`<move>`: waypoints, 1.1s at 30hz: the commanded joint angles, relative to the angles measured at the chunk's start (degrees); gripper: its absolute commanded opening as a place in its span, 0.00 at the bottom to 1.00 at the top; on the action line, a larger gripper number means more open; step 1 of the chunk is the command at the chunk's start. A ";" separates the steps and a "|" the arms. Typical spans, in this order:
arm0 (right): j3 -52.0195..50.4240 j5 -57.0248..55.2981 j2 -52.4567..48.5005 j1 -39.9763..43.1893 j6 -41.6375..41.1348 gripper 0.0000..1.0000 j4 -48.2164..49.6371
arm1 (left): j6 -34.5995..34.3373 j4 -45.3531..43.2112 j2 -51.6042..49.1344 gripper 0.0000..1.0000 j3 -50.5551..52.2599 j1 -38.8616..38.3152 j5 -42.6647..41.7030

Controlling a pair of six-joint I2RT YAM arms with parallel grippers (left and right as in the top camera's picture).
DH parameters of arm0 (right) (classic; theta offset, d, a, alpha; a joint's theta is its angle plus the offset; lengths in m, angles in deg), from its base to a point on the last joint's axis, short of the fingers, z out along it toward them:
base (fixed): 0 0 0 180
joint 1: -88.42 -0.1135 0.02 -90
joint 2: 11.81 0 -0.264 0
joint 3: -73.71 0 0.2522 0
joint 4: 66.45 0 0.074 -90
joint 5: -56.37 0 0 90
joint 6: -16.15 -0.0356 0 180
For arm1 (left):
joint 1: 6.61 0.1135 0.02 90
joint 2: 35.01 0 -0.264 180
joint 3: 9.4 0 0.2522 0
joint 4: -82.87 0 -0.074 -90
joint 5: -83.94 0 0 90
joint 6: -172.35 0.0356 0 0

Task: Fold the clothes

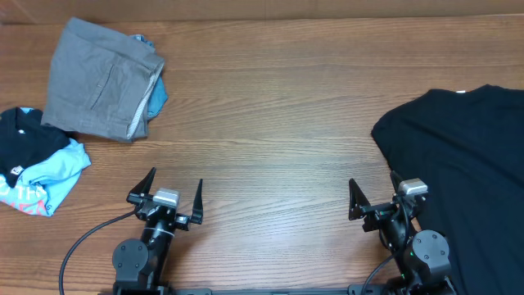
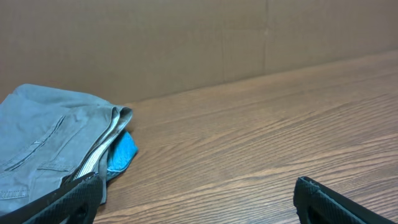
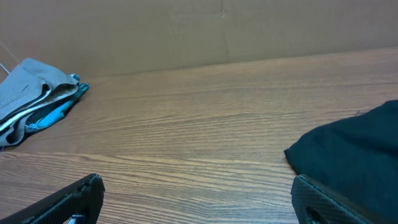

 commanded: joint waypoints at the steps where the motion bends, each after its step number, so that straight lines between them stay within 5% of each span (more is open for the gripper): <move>1: -0.24 -0.39 0.61 0.11 -0.39 1.00 0.35 | -0.57 -0.02 0.42 1.00 0.24 0.39 0.17; 19: -0.24 -0.57 0.61 0.11 -0.37 1.00 1.68 | 2.58 0.46 0.42 1.00 0.24 0.37 5.33; 25: -0.24 0.92 0.61 0.11 -0.44 1.00 1.81 | -6.40 0.37 0.42 1.00 0.24 0.31 4.07; 33: 5.31 1.09 0.00 0.11 -3.23 1.00 6.27 | -6.75 -1.77 -1.14 1.00 -7.13 0.31 -2.86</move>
